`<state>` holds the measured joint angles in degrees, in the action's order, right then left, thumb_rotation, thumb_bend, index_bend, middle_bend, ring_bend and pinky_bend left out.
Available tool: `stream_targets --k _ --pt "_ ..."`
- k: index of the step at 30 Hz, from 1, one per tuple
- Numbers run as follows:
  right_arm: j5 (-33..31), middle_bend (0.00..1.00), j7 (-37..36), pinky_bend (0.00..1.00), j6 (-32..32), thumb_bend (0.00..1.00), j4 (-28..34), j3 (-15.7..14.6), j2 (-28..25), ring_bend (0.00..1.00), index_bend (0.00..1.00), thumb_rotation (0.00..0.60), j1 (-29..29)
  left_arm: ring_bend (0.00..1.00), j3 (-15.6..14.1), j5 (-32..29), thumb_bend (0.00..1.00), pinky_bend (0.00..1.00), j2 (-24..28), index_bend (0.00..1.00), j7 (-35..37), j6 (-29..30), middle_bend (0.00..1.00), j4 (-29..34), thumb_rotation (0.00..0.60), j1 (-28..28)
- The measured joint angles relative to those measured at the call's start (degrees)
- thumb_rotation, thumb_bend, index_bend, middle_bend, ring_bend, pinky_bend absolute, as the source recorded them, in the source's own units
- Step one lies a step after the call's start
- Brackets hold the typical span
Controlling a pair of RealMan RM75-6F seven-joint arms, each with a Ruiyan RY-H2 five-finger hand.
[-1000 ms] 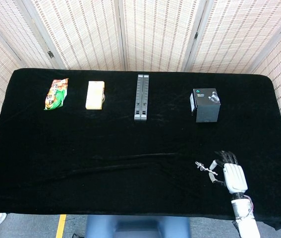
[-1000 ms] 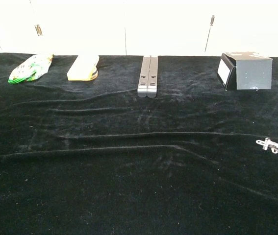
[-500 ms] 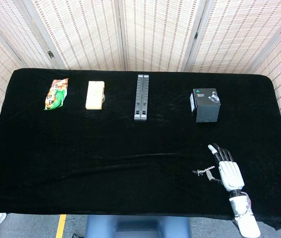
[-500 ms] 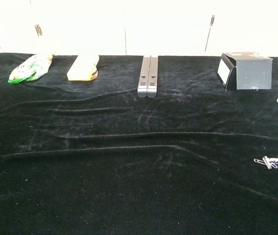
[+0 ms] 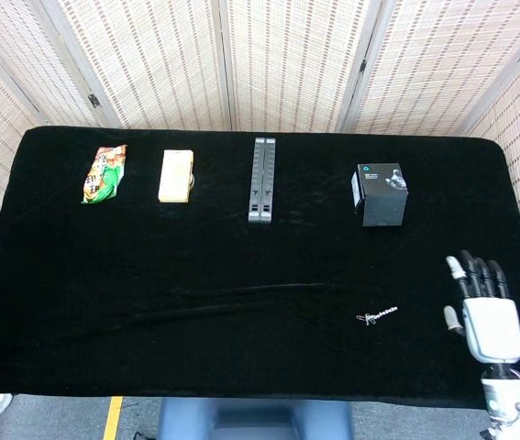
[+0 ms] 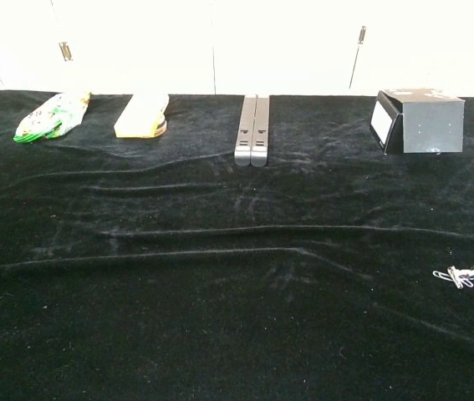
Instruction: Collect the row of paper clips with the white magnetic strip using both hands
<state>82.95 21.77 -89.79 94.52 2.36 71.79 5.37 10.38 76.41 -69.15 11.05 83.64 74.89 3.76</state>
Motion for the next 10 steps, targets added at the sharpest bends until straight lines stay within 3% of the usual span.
stream_targets --k 3,10 --pt "-1.18 0.00 -0.91 0.00 0.28 0.41 -1.02 0.26 -0.14 0.00 0.00 0.600 -0.50 0.05 -0.65 1.02 0.47 0.03 0.29 0.33 -3.98 1.63 0.18 2.50 0.600 -0.22" --pt "-0.70 0.00 -11.92 0.00 2.02 0.41 -3.75 0.11 -1.55 0.00 0.00 0.600 -1.35 0.05 -1.53 2.50 0.47 0.03 -0.09 0.25 -7.79 4.00 0.18 4.67 0.600 -0.49"
